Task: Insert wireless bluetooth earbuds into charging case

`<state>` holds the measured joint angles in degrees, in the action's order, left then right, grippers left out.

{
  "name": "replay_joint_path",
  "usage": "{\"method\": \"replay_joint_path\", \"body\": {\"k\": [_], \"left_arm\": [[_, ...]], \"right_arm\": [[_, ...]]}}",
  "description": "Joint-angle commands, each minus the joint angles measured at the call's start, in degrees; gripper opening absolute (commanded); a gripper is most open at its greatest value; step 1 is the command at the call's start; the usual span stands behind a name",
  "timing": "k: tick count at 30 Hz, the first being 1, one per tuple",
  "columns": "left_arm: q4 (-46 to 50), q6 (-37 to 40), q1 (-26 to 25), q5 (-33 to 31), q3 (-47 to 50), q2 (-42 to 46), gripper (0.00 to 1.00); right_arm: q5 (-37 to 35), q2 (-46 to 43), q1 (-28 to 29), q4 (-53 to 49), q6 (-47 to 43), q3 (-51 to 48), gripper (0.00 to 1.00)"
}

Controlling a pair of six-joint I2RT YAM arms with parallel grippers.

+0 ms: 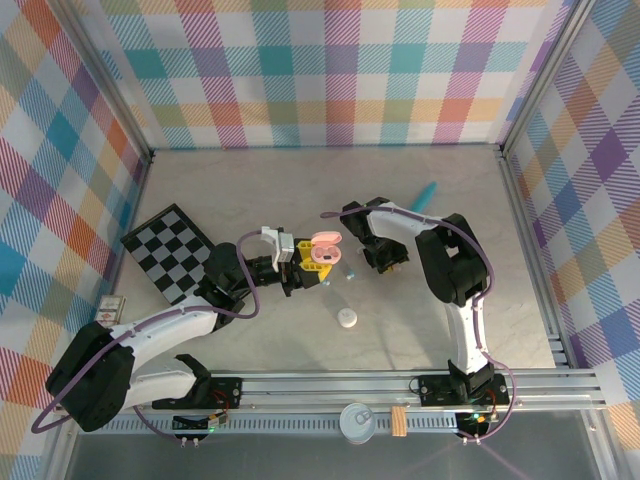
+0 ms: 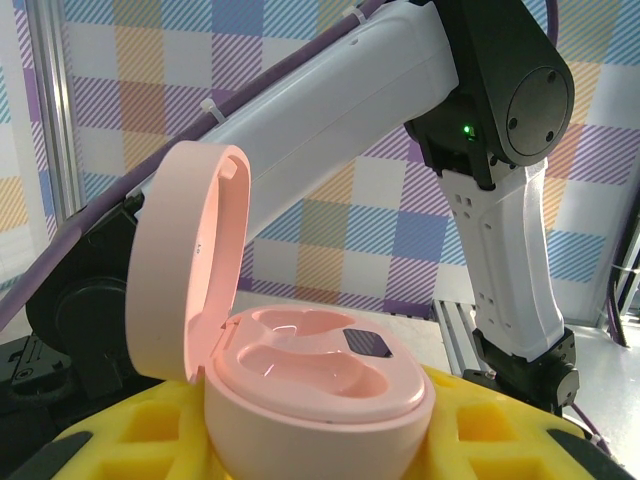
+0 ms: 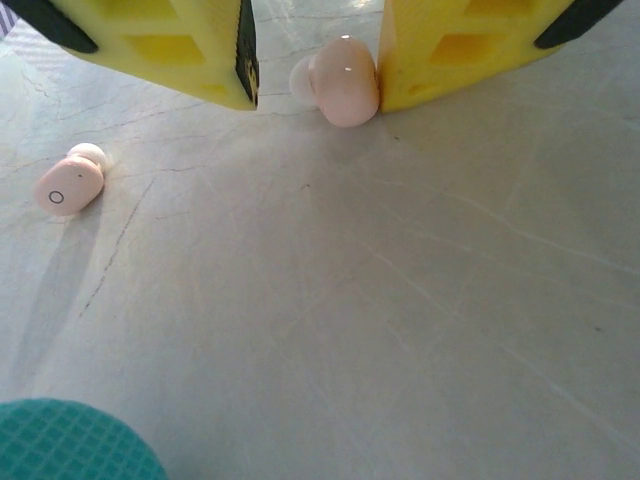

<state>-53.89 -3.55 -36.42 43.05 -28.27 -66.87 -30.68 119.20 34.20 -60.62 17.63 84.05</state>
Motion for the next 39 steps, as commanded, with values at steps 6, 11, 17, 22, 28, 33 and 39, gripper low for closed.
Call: {"method": "replay_joint_path", "body": {"k": [6, 11, 17, 22, 28, 33, 39], "left_arm": [[-0.7, 1.2, 0.6, 1.4, 0.8, 1.5, 0.34], [0.1, 1.5, 0.6, 1.3, 0.8, 2.0, 0.34], [0.1, 1.5, 0.6, 1.4, 0.8, 2.0, 0.34], [0.0, 1.6, 0.6, 1.6, 0.7, 1.9, 0.34], [0.0, 1.4, 0.6, 1.6, 0.7, 2.0, 0.34], [0.0, 1.5, 0.6, 1.7, 0.7, 2.0, 0.34], [0.0, 1.7, 0.6, 1.3, 1.0, 1.8, 0.34]], "right_arm": [[-3.1, 1.2, 0.4, -2.7, 1.4, 0.2, 0.32], [-3.4, 2.0, 0.3, -3.2, 1.6, 0.8, 0.31], [-3.3, 3.3, 0.3, -3.3, 1.5, 0.9, 0.31], [-3.4, 4.0, 0.3, -2.8, 1.1, 0.8, 0.28], [-3.3, 2.7, 0.1, -1.9, 0.2, 0.4, 0.22], [-2.1, 0.5, 0.1, -0.7, -0.8, 0.1, 0.21], [7.1, -6.9, -0.5, 3.9, -1.2, -2.7, 0.22]]}}
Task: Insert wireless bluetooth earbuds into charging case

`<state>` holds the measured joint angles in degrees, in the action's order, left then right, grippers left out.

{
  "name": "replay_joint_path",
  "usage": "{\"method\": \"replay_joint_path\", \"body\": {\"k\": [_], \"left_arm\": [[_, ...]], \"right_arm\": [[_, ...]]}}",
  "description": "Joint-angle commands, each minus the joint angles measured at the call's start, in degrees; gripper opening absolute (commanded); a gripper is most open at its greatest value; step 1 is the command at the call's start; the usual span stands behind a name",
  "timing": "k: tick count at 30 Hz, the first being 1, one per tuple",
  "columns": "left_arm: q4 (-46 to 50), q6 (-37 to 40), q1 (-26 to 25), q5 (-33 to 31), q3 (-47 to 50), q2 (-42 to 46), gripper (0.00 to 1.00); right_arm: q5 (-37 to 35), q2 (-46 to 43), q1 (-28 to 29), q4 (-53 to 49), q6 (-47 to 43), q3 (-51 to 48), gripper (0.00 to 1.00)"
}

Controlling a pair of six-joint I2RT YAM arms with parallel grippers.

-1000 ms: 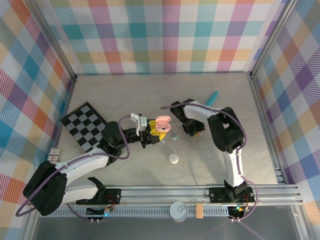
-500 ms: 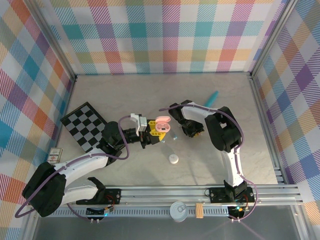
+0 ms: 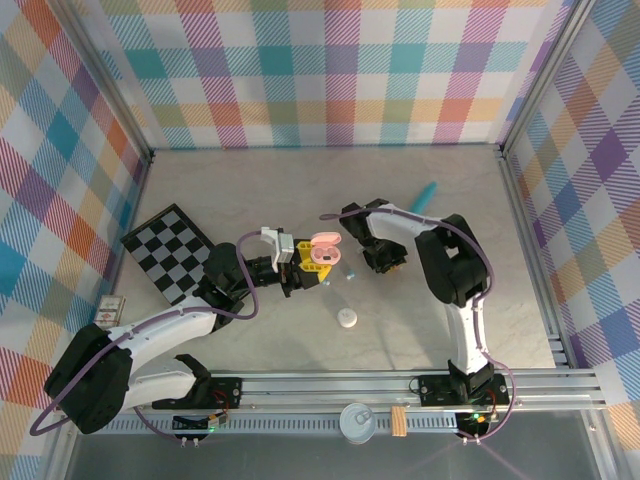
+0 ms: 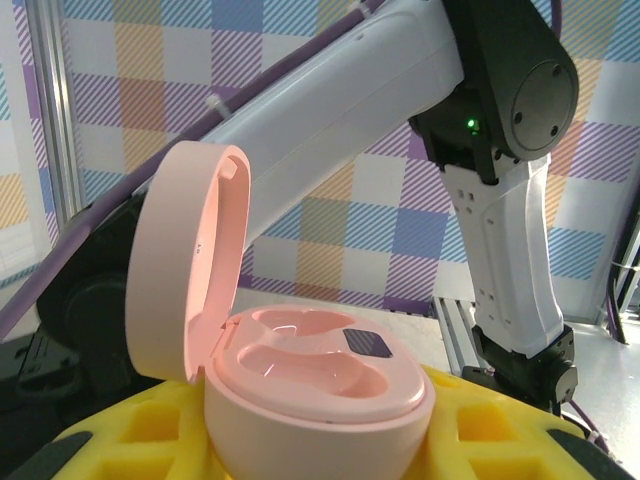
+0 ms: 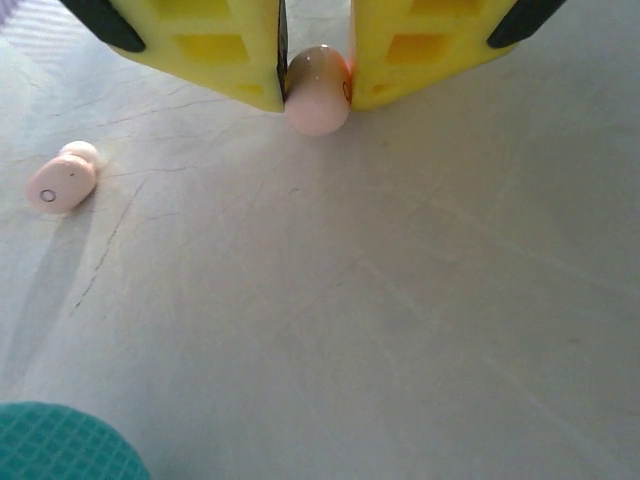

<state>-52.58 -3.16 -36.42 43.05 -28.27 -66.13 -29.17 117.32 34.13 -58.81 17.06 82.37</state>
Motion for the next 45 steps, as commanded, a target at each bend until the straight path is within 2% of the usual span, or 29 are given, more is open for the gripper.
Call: {"method": "replay_joint_path", "body": {"k": [1, 5, 10, 14, 22, 34, 45], "left_arm": [[-1.5, 1.3, 0.6, 1.2, 1.1, 1.0, 0.34], [-1.6, 1.4, 0.6, 0.7, 1.4, 0.9, 0.34], [-2.2, 1.5, 0.7, 0.0, 1.8, 0.2, 0.34], [-2.9, 1.4, 0.8, -0.4, 1.9, -0.5, 0.34], [-3.8, 1.4, 1.2, -0.7, 2.1, -1.5, 0.34], [-5.3, 1.5, 1.8, -0.5, 2.7, -2.8, 0.34], [-6.8, 1.6, 2.1, -0.8, 3.0, -4.1, 0.34]], "right_arm": [[7.5, -6.6, -0.9, 2.9, -0.5, -1.9, 0.21], [16.5, -13.5, -3.3, 6.7, 0.1, -5.7, 0.21], [34.8, -23.0, -8.5, 12.4, 0.9, -11.5, 0.23], [46.6, -28.9, -12.2, 15.8, 2.5, -15.4, 0.22], [65.3, -35.3, -18.5, 20.9, 7.1, -21.3, 0.22], [78.9, -34.7, -20.1, 22.8, 14.0, -22.9, 0.20], [85.5, -34.7, -20.3, 27.3, 20.3, -24.8, 0.20]]}}
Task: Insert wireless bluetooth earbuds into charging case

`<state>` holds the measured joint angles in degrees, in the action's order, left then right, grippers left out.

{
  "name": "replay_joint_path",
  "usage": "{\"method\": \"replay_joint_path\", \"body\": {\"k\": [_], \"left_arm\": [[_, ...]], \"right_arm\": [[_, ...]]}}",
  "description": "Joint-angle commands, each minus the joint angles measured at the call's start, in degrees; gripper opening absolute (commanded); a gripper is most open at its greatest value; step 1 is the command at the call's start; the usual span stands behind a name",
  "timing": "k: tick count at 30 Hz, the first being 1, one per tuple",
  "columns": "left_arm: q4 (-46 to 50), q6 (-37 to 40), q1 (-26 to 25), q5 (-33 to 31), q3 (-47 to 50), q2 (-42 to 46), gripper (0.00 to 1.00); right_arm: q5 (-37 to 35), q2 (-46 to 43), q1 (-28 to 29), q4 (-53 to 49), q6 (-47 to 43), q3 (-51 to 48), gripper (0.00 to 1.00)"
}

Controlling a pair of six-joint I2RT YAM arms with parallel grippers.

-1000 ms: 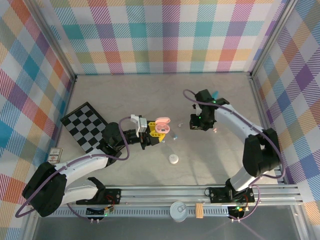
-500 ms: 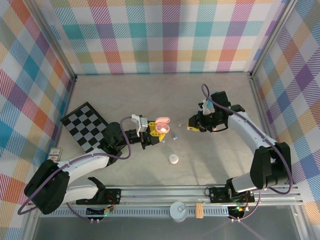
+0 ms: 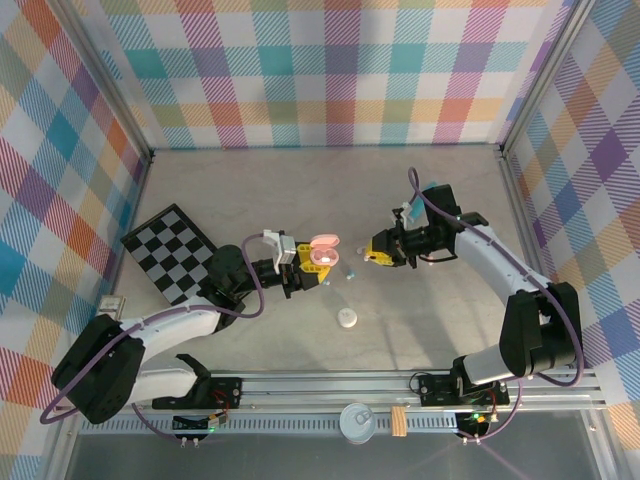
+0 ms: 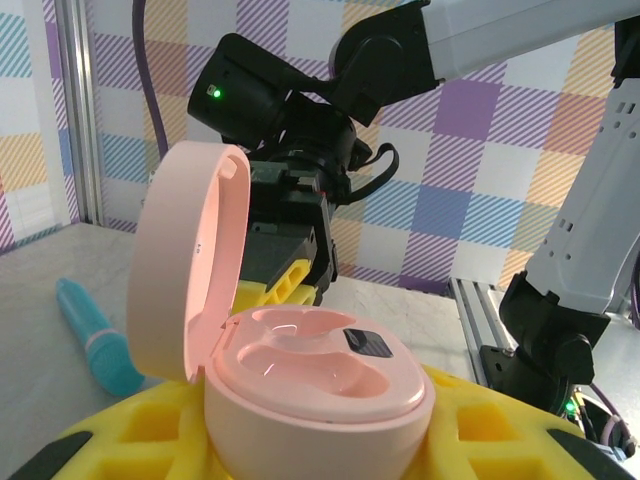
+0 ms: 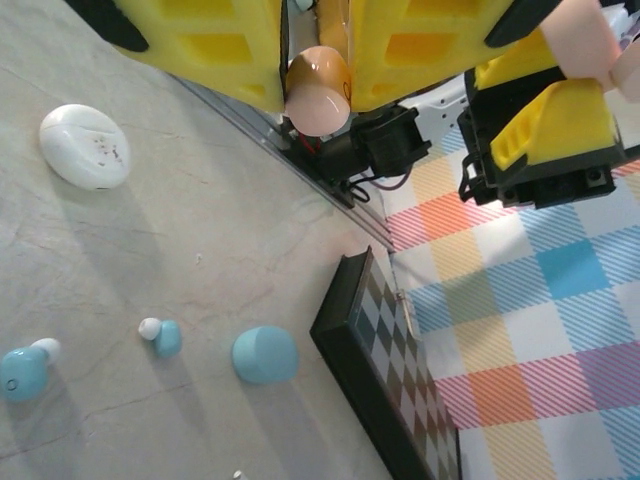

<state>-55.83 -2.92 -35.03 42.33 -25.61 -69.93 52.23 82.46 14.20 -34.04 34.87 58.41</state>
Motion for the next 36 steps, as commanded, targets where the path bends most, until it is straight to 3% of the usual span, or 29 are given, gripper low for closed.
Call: {"method": "replay_joint_path", "body": {"k": [1, 10, 19, 28, 36], "left_arm": [[-3.6, 1.4, 0.6, -0.1, 0.3, -0.5, 0.34], [-3.7, 1.6, 0.7, -0.1, 0.2, -0.8, 0.34], [-3.7, 2.9, 0.8, -2.0, -0.7, -3.5, 0.34], [-5.3, 7.1, 0.7, -7.0, -3.5, -8.4, 0.34], [-7.3, 7.6, 0.7, -7.1, -5.4, -12.9, 0.34]], "right_arm": [[4.7, 0.1, -0.3, 3.1, 3.2, -1.1, 0.20], [8.7, -0.3, -0.3, 5.0, 6.6, -1.8, 0.20], [7.6, -3.6, 0.5, 4.8, 8.2, -0.5, 0.20], [3.2, -8.1, 6.5, 5.7, 11.9, 3.8, 0.20], [-0.1, -5.8, 12.9, 9.9, 14.9, 8.7, 0.20]]}}
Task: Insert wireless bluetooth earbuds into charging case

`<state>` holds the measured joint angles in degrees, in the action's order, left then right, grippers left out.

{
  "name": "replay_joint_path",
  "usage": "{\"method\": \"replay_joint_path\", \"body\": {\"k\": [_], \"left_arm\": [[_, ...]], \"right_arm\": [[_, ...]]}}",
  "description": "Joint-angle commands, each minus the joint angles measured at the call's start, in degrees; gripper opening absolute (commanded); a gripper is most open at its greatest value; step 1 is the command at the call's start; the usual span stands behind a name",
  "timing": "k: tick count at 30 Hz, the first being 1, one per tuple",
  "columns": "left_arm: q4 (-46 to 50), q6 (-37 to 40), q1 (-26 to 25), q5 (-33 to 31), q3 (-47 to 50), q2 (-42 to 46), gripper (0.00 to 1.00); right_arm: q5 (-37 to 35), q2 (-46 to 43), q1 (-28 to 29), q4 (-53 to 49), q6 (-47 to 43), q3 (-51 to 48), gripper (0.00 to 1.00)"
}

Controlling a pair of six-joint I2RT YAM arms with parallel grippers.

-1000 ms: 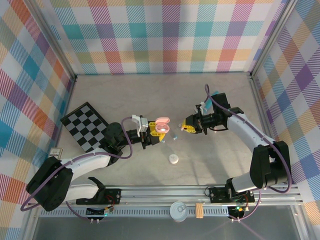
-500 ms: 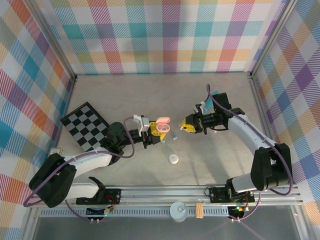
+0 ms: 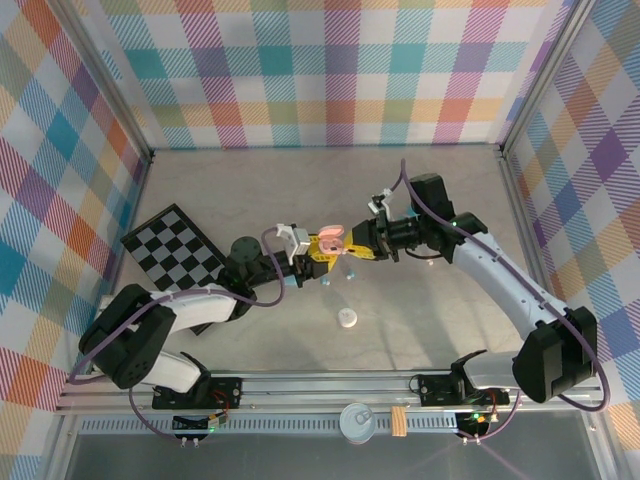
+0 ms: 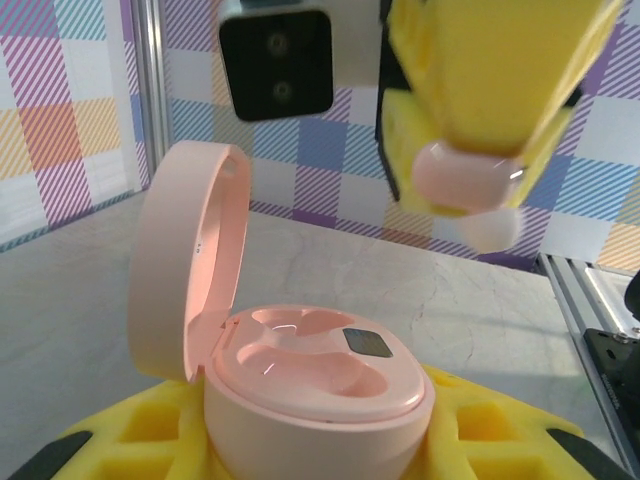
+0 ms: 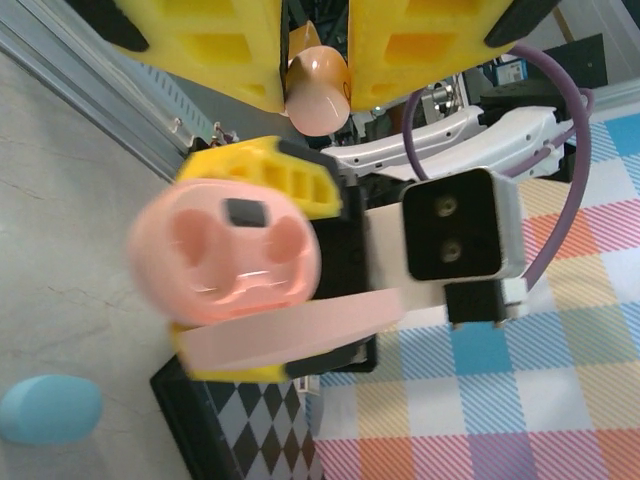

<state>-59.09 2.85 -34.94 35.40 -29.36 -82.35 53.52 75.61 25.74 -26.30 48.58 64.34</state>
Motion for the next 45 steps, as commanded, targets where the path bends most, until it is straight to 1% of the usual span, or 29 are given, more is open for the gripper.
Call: {"method": "replay_joint_path", "body": {"k": [1, 4, 10, 22, 33, 39, 41, 45], "left_arm": [[-3.9, 2.0, 0.6, -0.3, -1.8, -0.7, 0.34], [-4.1, 2.2, 0.5, -0.3, -2.2, -0.9, 0.34], [-4.3, 2.4, 0.1, -0.5, -2.0, -0.9, 0.34], [-4.5, 2.4, -0.2, 0.5, -2.3, -0.7, 0.34], [-3.0, 2.7, -0.2, -0.2, -2.8, -0.3, 0.33], [-3.1, 2.5, -0.2, -0.1, -3.2, -0.6, 0.33], [-3.0, 2.4, -0.2, -0.2, -3.2, -0.3, 0.33], [-2.6, 2.7, -0.2, -0.5, -2.9, 0.1, 0.33]], "right_arm": [[-1.9, 1.6, 1.9, 2.1, 1.0, 3.7, 0.20], [-3.2, 3.3, 3.1, 1.1, 0.1, 5.8, 0.20], [-4.6, 5.5, 3.6, 2.1, 0.4, 6.8, 0.20], [-6.5, 7.7, 4.2, 0.3, -1.4, 8.2, 0.20], [-7.0, 8.9, 4.9, 0.1, -1.5, 8.4, 0.19], [-8.7, 9.7, 5.6, -1.8, -2.5, 8.5, 0.20], [-9.4, 9.8, 5.6, -2.8, -2.9, 8.8, 0.22], [-11.1, 9.1, 5.6, -5.4, -4.2, 9.8, 0.31]]}}
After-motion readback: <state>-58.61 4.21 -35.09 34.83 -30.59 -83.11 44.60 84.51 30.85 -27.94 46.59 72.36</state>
